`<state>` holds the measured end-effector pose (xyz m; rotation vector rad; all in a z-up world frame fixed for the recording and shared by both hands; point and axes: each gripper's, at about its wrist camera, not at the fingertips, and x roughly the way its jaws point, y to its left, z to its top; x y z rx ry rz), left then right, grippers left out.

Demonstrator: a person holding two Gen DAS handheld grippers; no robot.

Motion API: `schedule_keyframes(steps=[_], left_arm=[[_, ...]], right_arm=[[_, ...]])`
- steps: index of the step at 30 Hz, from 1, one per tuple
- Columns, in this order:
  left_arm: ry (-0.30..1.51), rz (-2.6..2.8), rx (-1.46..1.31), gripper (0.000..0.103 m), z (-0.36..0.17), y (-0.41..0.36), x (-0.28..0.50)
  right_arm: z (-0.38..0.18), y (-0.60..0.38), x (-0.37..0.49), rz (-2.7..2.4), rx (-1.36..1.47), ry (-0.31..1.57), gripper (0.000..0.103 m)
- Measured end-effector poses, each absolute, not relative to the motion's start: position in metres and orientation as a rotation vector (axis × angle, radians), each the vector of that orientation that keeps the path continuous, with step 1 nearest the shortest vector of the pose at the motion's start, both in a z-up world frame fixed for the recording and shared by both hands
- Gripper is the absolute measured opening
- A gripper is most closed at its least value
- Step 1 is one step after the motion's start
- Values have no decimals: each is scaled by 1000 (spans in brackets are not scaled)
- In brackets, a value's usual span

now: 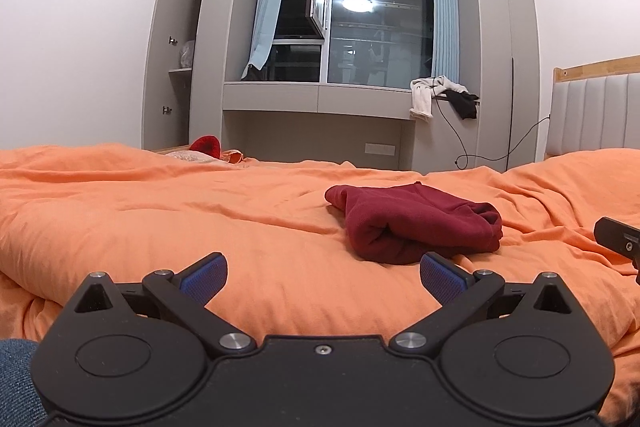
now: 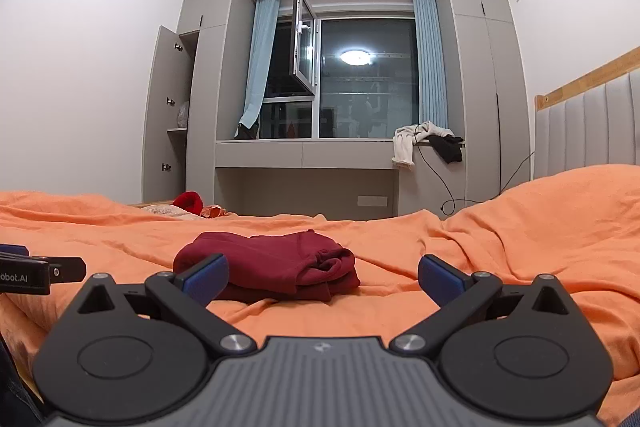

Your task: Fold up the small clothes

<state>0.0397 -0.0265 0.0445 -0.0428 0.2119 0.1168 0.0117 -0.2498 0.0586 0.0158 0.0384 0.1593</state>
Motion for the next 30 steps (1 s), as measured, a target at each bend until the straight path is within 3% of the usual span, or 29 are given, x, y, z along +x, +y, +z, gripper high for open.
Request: schedule_keyframes(steps=[30], left_arm=[[223, 116, -36, 102, 45, -26, 44]], right_arm=[[54, -249, 16, 162, -6, 60, 103]])
